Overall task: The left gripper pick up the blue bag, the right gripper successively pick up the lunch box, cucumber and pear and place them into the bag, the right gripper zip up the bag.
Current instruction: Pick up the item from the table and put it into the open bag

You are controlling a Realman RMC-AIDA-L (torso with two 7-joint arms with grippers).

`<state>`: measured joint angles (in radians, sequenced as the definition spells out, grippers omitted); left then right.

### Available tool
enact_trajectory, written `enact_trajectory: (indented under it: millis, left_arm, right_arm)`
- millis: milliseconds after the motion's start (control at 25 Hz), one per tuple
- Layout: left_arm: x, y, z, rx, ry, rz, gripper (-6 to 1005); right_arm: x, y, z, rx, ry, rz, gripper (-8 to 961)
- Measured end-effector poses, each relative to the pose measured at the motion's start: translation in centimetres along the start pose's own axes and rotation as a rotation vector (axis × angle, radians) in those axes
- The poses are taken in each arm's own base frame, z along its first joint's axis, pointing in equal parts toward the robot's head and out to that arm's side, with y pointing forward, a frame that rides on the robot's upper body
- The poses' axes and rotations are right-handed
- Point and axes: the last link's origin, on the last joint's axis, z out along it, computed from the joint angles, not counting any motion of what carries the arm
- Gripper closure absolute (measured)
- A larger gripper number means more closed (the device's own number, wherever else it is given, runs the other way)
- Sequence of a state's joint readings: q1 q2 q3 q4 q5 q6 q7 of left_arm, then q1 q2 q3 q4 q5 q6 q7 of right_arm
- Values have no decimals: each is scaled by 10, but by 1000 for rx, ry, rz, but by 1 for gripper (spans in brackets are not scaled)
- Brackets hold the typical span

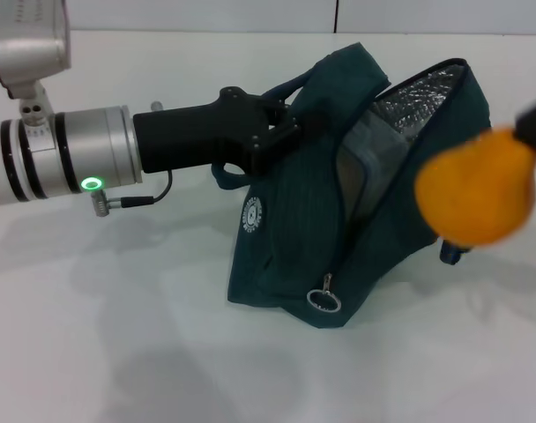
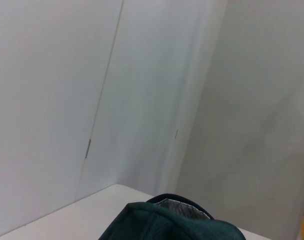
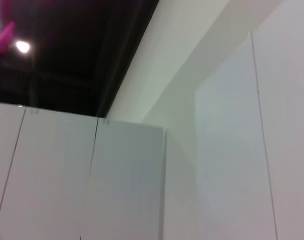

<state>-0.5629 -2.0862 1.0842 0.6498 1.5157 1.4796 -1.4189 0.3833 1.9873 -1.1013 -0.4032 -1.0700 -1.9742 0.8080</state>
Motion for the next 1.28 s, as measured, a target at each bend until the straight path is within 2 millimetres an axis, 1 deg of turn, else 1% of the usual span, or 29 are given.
enact_trajectory:
  millis: [160,200,360,480,640,1160,1280]
  left_arm:
    - [0,1,0,-4,0,0,956]
    - [0,1,0,-4,0,0,956]
    - [0,1,1,-5,1,7,956]
    - [0,1,2,-8,2,15,956]
    - [1,1,3,-11,3,15,956]
    - [3,0,4,-9,7,20,955]
    - [3,0,4,-5,6,20,955]
  right_arm:
    - [-1,-28,30,-9,32,61,888]
    - [0,-39,42,-8,53,86,886]
    - [6,-56,64,0,112,114,879]
    - [16,-61,78,-4,174,114,873]
    - [25,-58,82,-15,220,122,866]
    - [51,-37,80,-79,339,155,841]
    - [53,-35,77,-75,343,157,836]
